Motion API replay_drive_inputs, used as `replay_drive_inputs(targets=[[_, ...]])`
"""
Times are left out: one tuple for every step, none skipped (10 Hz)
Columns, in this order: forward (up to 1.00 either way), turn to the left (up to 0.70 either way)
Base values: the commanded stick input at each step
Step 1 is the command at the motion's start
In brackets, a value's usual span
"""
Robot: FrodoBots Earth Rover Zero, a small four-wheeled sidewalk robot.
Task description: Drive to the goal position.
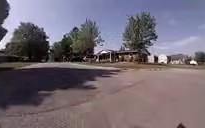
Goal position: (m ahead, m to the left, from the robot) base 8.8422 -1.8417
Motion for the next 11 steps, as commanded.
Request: replay_drive_inputs(targets=[[0.69, 0.03], [0.69, 0.03], [0.69, 0.03], [0.69, 0.03], [0.69, 0.03], [0.69, 0.03], [0.69, 0.03], [0.69, 0.03], [0.69, 0.03], [0.69, 0.03], [0.69, 0.03]])
